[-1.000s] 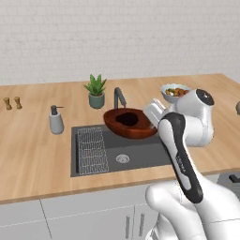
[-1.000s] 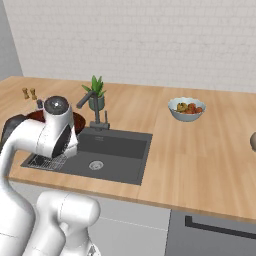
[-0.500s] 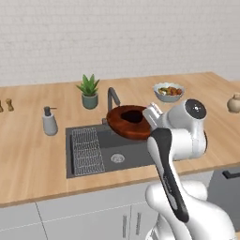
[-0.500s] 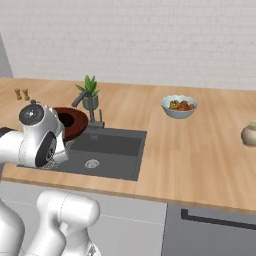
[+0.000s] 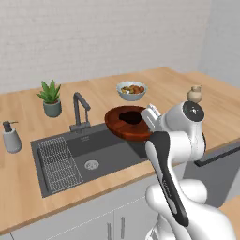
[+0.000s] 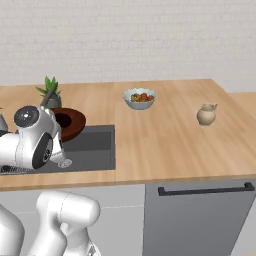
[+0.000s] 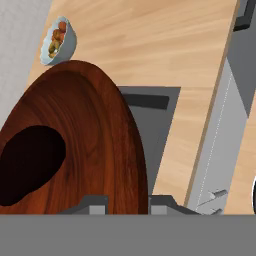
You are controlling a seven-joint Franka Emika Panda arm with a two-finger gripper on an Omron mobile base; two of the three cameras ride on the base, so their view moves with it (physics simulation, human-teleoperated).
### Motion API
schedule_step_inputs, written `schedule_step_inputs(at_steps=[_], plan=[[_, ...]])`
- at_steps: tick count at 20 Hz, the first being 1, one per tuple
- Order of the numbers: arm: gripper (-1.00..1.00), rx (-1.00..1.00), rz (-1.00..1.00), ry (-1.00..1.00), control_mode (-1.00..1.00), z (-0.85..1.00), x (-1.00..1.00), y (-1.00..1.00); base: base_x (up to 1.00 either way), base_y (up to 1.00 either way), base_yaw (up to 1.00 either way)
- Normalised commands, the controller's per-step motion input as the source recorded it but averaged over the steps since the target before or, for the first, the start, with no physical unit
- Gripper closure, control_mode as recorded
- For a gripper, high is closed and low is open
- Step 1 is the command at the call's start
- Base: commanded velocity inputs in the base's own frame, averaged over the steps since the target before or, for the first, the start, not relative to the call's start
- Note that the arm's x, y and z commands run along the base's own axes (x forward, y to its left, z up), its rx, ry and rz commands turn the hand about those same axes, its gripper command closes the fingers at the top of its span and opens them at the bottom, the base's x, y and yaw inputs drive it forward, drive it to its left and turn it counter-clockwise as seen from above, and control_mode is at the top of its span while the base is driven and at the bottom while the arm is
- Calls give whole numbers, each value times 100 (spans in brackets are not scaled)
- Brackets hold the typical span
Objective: Pick the avocado from the sink and place it in the bowl. Then pick the bowl and place it in the microwave. Then close the microwave door and press the start button.
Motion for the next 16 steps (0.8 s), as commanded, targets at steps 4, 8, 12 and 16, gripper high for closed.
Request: schedule_step_inputs(at_steps=[4, 8, 12, 16], plan=[[100, 0, 0, 0, 100, 0, 0, 0, -26, 0, -67], [100, 0, 0, 0, 100, 0, 0, 0, -21, 0, -70], [100, 0, 0, 0, 100, 0, 0, 0, -16, 0, -72], [100, 0, 0, 0, 100, 0, 0, 0, -11, 0, -71]])
